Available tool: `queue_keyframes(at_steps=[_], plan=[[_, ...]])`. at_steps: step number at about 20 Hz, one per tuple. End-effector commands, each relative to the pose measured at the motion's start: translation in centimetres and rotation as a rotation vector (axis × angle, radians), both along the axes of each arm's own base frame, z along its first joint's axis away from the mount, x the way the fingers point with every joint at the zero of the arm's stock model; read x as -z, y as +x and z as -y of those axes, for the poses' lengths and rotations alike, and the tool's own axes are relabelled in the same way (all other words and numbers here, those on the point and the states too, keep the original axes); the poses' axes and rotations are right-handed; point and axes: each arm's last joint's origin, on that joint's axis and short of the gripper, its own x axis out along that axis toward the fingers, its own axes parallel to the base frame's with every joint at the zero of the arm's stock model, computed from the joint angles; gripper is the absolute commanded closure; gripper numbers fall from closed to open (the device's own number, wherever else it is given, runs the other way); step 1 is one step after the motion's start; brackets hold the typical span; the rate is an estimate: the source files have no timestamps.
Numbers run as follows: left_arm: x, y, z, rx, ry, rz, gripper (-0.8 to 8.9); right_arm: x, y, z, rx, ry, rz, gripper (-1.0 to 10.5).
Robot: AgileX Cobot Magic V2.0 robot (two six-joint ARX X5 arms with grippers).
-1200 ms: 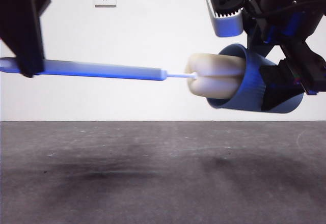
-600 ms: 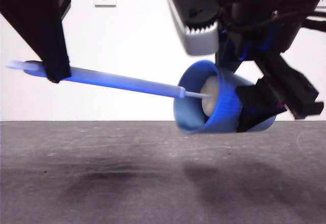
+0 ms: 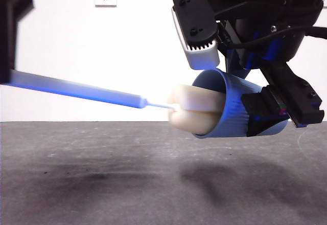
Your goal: Pick up the cup brush,pick up the cup,insert the brush into the cup,clean the cup,put the cup brush back,put the cup back to the fixed position on the table
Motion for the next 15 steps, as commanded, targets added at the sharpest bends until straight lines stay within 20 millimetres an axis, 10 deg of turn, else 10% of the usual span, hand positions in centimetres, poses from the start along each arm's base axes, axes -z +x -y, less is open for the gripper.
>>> queue_keyframes(at_steps=[1, 15], plan=[[-0.4, -0.6, -0.7, -0.014, 0.004, -0.002, 8.22, 0.0, 0.1, -0.1, 0.020, 0.019, 0.004, 9.6], [0.4, 1.0, 1.9, 0.007, -0.159, -0.013, 8.22, 0.0, 0.2, -0.2, 0.015, 0.035, 0.006, 9.6]])
